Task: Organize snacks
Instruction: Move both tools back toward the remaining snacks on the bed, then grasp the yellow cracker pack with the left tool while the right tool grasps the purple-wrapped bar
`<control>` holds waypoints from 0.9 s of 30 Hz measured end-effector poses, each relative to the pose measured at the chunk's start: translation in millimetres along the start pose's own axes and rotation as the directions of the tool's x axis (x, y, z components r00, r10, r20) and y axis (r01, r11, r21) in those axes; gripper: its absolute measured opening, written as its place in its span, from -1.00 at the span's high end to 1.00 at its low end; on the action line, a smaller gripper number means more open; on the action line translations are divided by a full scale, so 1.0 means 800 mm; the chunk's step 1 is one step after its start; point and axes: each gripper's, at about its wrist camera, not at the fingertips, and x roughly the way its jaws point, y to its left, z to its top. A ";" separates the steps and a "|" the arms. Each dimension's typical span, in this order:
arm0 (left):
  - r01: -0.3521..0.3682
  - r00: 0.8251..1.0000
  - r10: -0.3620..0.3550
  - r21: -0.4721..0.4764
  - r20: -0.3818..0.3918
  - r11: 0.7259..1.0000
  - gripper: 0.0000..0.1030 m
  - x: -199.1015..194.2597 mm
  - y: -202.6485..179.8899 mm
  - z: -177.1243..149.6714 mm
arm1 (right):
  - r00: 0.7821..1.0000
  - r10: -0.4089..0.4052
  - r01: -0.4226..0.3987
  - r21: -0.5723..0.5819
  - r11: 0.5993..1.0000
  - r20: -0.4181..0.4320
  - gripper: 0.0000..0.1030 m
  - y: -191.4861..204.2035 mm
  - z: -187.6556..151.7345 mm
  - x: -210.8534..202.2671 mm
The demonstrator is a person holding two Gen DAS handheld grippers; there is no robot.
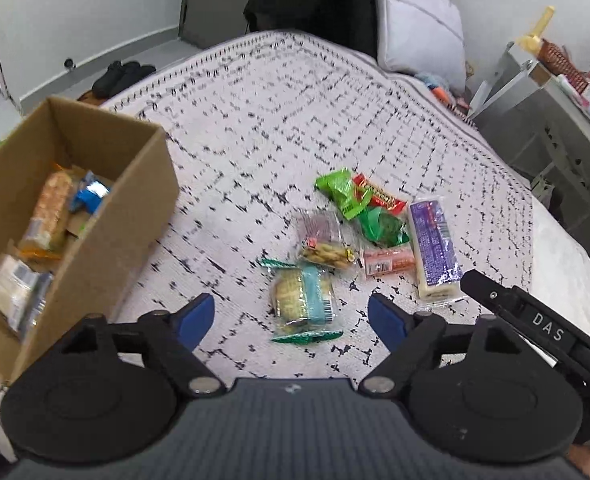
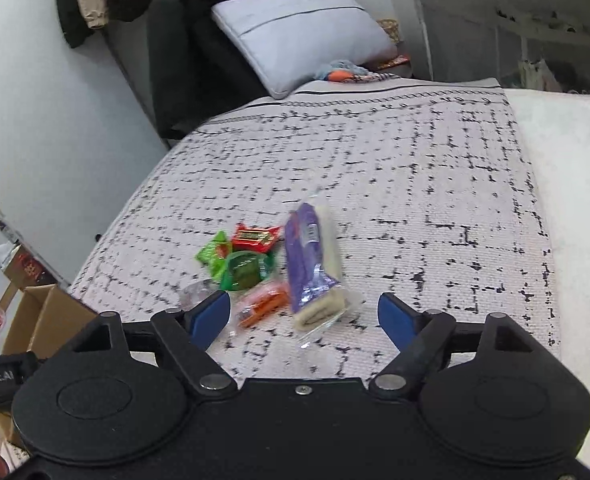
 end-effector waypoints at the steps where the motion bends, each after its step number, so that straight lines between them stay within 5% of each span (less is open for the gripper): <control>1: -0.005 1.000 0.005 -0.003 -0.007 1.000 -0.53 0.006 -0.002 -0.001 | 1.000 -0.009 0.009 0.003 1.000 0.000 -0.49 -0.003 0.000 0.002; 6: -0.021 0.999 0.020 -0.024 -0.051 0.999 -0.33 0.038 -0.013 -0.002 | 1.000 -0.007 0.007 0.005 1.000 -0.011 -0.42 -0.012 0.002 0.019; 21: -0.093 0.990 0.087 -0.051 -0.111 0.994 -0.24 0.111 -0.039 0.007 | 0.999 0.000 -0.001 -0.026 1.000 -0.041 -0.35 -0.016 0.012 0.081; 27: -0.113 0.987 0.106 -0.057 -0.117 0.992 -0.20 0.124 -0.040 0.008 | 0.999 -0.023 0.022 -0.056 0.998 -0.028 -0.12 -0.016 0.008 0.087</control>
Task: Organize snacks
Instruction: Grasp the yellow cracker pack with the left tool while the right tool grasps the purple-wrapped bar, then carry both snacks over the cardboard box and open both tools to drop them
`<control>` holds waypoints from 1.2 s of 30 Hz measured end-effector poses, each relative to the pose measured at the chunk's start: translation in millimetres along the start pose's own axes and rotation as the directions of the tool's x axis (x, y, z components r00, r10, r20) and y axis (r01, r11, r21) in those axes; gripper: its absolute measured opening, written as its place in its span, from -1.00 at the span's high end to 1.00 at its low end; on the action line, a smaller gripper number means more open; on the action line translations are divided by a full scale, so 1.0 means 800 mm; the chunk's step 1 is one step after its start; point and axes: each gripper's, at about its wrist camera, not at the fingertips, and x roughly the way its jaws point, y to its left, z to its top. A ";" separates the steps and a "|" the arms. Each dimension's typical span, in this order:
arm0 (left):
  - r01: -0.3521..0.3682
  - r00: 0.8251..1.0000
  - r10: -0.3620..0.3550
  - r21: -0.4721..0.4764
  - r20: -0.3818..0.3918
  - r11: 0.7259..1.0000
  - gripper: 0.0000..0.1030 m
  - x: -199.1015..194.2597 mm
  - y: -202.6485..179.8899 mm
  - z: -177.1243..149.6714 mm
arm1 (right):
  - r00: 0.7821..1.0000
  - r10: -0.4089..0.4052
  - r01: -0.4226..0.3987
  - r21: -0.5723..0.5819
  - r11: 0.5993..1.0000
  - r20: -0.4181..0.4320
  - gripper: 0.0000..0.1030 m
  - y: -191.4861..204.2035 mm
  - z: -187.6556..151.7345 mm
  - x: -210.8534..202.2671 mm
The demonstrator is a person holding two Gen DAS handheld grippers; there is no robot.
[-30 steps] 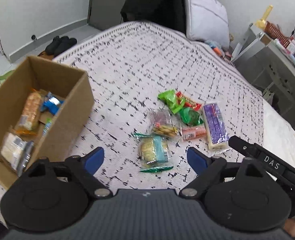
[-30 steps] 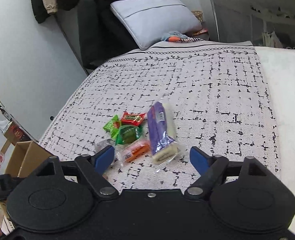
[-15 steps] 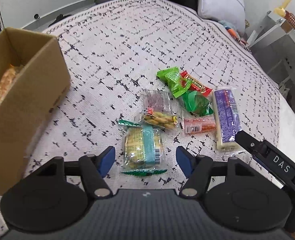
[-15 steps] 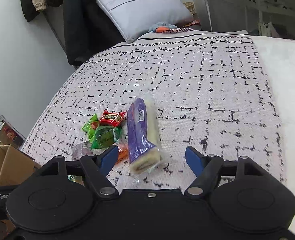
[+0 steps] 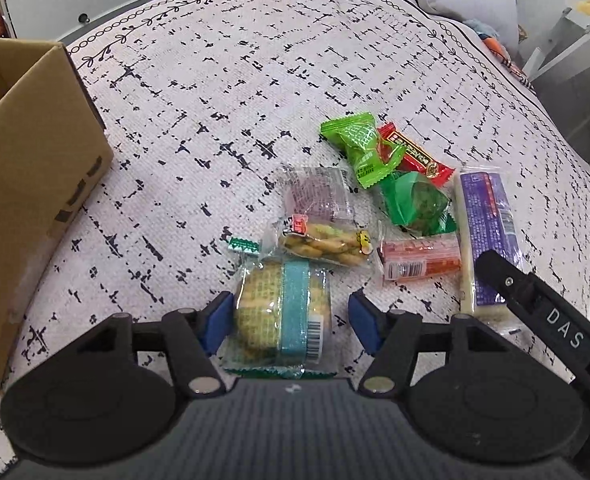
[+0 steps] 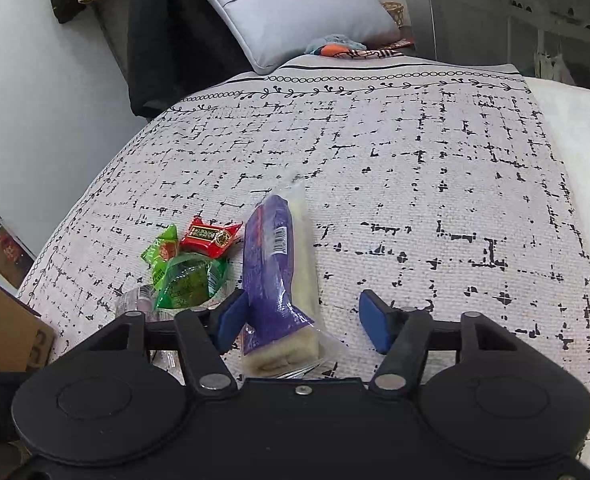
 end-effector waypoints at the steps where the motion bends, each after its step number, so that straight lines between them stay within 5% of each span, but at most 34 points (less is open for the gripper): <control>1: -0.006 1.000 0.006 0.001 0.003 1.000 -0.15 0.000 -0.001 -0.001 | 1.000 0.009 -0.009 -0.005 1.000 0.005 0.09 0.001 0.000 0.000; 4: -0.030 0.999 0.030 -0.005 0.015 1.000 0.05 -0.001 0.001 -0.002 | 1.000 0.024 -0.023 -0.036 0.999 0.008 0.33 0.009 -0.003 -0.002; 11: 0.034 0.999 -0.033 -0.018 0.038 0.999 0.07 -0.026 0.012 -0.012 | 0.999 0.037 -0.037 0.011 0.999 -0.022 0.42 0.005 -0.008 -0.018; 17: 0.084 0.993 -0.080 -0.042 0.082 0.996 0.07 -0.062 0.026 -0.018 | 0.999 0.048 -0.044 0.111 0.993 -0.026 0.45 -0.007 -0.014 -0.049; 36: 0.217 0.959 -0.202 -0.055 0.201 0.975 0.07 -0.169 0.078 -0.028 | 0.995 0.067 -0.070 0.040 0.997 0.067 0.47 0.058 -0.018 -0.170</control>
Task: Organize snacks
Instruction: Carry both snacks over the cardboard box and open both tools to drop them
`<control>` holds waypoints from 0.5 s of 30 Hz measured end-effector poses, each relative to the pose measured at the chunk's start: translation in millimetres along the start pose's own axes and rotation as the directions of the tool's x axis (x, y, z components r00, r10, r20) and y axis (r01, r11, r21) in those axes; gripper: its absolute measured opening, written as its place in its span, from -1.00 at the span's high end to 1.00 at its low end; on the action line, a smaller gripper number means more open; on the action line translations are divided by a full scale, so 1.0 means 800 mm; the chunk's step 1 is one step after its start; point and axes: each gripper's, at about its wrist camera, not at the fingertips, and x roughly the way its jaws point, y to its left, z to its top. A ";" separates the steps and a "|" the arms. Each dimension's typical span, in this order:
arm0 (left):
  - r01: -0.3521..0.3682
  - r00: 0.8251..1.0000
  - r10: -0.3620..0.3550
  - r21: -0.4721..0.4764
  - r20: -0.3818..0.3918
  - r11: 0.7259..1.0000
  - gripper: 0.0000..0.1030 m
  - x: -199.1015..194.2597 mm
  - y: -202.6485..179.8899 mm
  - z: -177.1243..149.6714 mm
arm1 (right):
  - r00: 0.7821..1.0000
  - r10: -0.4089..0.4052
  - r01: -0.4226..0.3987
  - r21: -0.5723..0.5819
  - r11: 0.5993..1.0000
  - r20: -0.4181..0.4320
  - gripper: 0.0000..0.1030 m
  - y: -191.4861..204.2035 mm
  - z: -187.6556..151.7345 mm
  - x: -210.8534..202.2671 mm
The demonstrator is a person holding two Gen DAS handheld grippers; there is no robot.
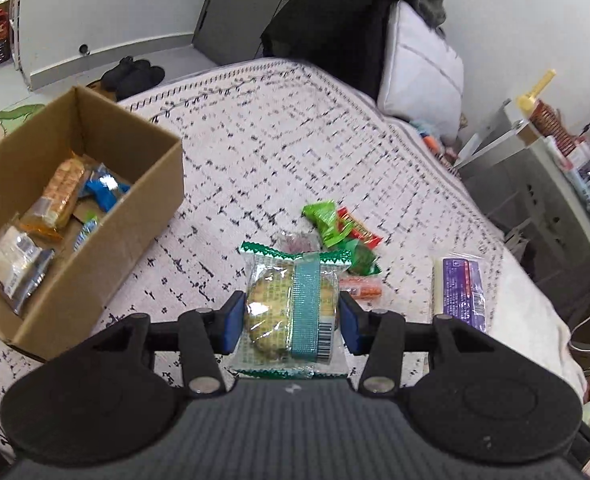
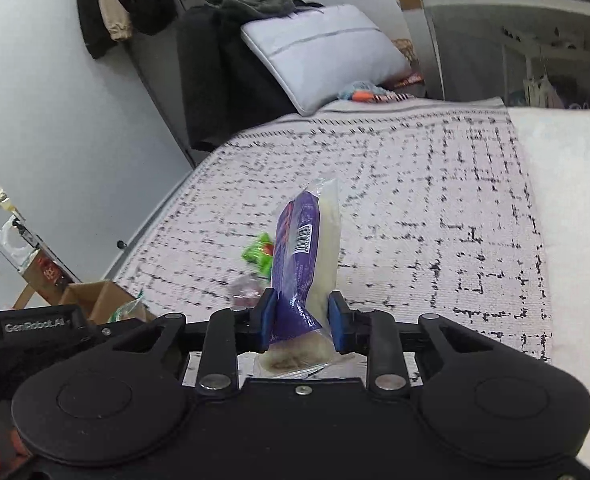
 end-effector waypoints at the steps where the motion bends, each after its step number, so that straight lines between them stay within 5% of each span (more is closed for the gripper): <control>1: 0.005 1.000 -0.005 0.004 0.005 1.000 0.07 -0.006 0.002 0.001 | 1.000 0.003 -0.003 -0.005 1.000 0.008 0.47 0.006 0.001 -0.006; 15: 0.046 0.998 -0.047 0.030 0.039 0.998 0.07 -0.070 0.042 0.023 | 0.998 0.038 -0.035 -0.070 0.997 0.046 0.47 0.085 -0.005 -0.052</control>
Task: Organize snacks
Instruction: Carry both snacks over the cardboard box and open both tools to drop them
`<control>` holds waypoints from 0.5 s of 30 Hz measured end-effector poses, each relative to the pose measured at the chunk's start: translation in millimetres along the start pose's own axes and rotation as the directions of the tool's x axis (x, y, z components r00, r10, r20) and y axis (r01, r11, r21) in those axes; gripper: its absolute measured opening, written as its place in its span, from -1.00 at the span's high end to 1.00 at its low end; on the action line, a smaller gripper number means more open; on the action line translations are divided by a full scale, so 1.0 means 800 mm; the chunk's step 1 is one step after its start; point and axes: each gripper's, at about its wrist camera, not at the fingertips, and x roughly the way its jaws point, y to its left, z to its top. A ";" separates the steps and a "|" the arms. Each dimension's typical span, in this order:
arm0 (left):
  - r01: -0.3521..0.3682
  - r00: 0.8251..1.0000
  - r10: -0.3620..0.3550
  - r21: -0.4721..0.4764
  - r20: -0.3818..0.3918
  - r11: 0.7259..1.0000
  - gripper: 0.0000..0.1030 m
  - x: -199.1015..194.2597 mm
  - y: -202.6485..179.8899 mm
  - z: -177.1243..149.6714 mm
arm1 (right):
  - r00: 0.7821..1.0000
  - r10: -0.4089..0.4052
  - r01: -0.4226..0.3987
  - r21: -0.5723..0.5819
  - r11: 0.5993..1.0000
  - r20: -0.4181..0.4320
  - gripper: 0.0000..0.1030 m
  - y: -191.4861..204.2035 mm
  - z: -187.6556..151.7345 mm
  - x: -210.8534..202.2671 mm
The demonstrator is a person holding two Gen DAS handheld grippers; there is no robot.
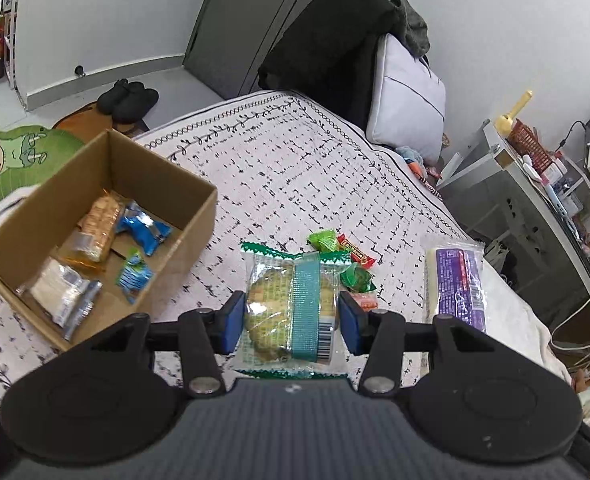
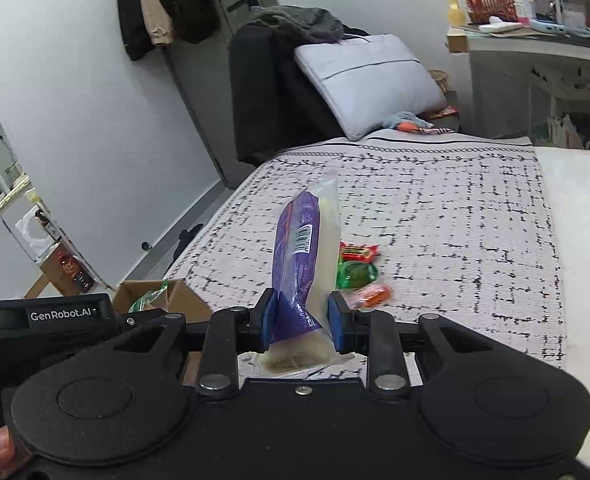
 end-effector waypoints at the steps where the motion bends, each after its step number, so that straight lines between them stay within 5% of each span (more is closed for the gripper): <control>1: 0.002 1.000 -0.002 0.004 0.001 1.000 0.07 -0.004 0.003 0.002 | 1.000 0.000 0.000 -0.003 1.000 0.002 0.47 0.005 0.000 -0.002; 15: 0.035 0.999 -0.036 0.041 0.021 0.999 0.07 -0.054 0.043 0.038 | 1.000 0.017 -0.017 -0.030 0.999 0.021 0.47 0.075 -0.006 -0.013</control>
